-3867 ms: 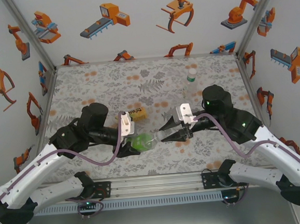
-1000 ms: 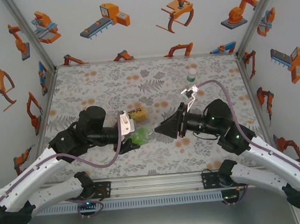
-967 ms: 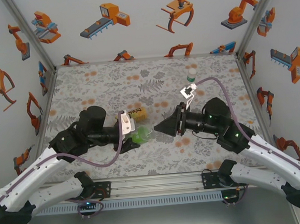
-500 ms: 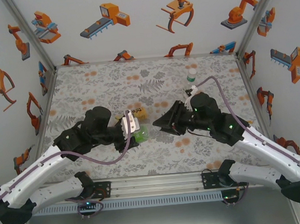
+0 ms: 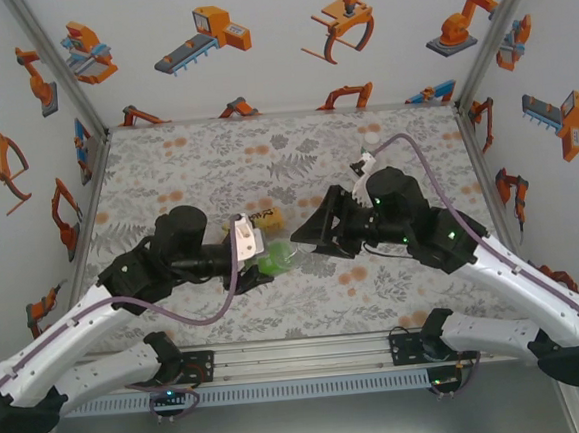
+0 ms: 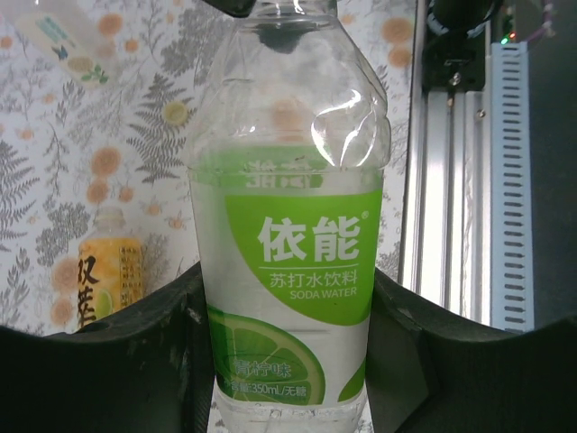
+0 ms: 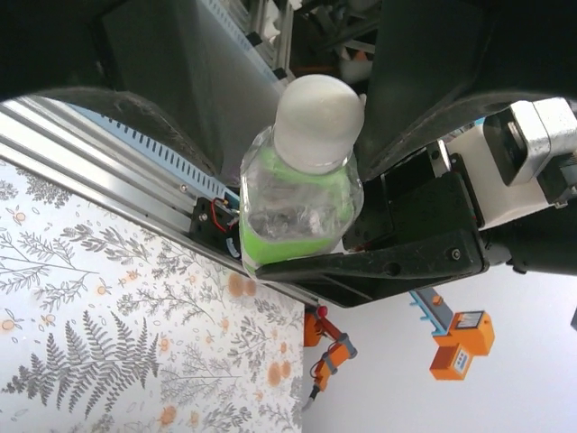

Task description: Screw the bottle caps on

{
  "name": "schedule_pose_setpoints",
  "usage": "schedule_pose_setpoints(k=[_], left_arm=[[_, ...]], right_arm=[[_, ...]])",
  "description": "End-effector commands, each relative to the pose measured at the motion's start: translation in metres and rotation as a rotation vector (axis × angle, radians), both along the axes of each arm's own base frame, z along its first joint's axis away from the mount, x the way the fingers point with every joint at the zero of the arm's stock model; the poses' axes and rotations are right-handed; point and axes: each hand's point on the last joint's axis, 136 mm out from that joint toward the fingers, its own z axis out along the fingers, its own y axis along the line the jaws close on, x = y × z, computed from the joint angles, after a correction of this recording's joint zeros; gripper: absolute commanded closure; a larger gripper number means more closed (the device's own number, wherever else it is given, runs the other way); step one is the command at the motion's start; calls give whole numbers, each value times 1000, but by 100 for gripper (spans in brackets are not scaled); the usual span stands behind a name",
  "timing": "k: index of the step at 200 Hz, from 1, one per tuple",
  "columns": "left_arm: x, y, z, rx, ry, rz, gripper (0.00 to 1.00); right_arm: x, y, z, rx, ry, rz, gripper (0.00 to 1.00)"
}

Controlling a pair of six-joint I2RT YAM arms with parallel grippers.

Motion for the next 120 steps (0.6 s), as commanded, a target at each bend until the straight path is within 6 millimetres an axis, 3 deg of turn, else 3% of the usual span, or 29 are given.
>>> schedule_pose_setpoints(k=[1,31,68,84,101,120], left_arm=[[-15,0,12,-63,-6,-65,100],[-21,4,12,-74,-3,-81,100],[-26,5,12,-72,12,-105,100],[-31,6,13,-73,21,-129,100],[-34,7,15,-74,29,-142,100],[-36,8,13,-64,40,-149,100]], right_arm=[[-9,-1,22,-27,-154,105,38],[-11,2,47,-24,-314,176,37],[-12,7,84,4,-573,250,49],[-23,12,98,30,-735,341,52],[-31,15,105,38,-877,406,62],[-36,13,102,-4,-1016,466,64]])
